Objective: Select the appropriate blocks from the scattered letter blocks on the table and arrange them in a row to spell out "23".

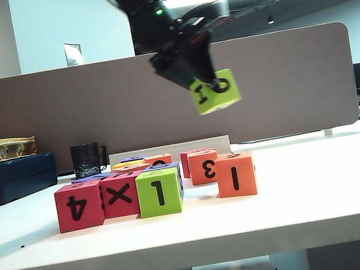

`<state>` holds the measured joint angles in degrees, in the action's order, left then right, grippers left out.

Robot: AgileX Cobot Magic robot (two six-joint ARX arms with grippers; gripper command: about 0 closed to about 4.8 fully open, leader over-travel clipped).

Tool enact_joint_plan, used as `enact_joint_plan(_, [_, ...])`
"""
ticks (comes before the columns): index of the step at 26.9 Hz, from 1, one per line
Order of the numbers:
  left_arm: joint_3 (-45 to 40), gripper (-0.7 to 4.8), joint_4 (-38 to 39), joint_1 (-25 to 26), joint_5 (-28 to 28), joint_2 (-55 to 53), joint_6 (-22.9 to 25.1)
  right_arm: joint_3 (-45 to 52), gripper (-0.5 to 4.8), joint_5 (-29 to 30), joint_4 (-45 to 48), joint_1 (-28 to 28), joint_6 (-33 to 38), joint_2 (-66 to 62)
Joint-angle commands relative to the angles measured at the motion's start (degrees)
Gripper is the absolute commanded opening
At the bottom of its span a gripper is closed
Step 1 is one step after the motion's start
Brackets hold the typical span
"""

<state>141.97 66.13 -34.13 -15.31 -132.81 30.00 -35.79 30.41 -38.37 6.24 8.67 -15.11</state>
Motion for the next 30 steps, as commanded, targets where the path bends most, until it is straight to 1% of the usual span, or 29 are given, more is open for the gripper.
enact_joint_plan(1, [0.09,2.68,2.4,-2.97,1.92,-0.11,6.97,-0.2,-0.01,-0.09,0.87,-0.02,-0.15,-0.07])
enact_joint_plan(3, [0.09,2.68,2.29,-5.4,2.23,-0.11,9.38,-0.2,-0.01,-0.09,0.85,-0.02,-0.15,-0.07])
enact_joint_plan(7, [0.09,2.68,2.29,-7.69,2.21,-0.37,12.13,-0.2,-0.01,-0.09,0.72,-0.02,-0.15,-0.02])
enact_joint_plan(11, [0.09,2.68,2.64,-8.79,2.14,-2.78,12.26,-0.2,-0.01,-0.07,-0.55,-0.02,-0.13,-0.02])
enact_joint_plan(14, [0.09,2.67,3.21,-8.83,1.99,-5.42,12.96,-0.2,-0.01,-0.09,-2.49,-0.02,-0.15,0.02])
enact_joint_plan(17, [0.09,2.67,2.91,-8.81,2.01,-7.19,13.11,-0.2,-0.01,-0.09,-2.32,-0.02,-0.15,0.02])
enact_joint_plan(28, [0.13,2.66,1.29,-11.17,4.2,-6.51,13.11,-0.2,-0.01,-0.11,-2.12,-0.02,-0.15,-0.04])
enact_joint_plan(30, [0.13,2.66,1.05,-11.34,5.6,-6.49,13.18,-0.2,-0.01,-0.09,-2.19,-0.02,-0.15,-0.04])
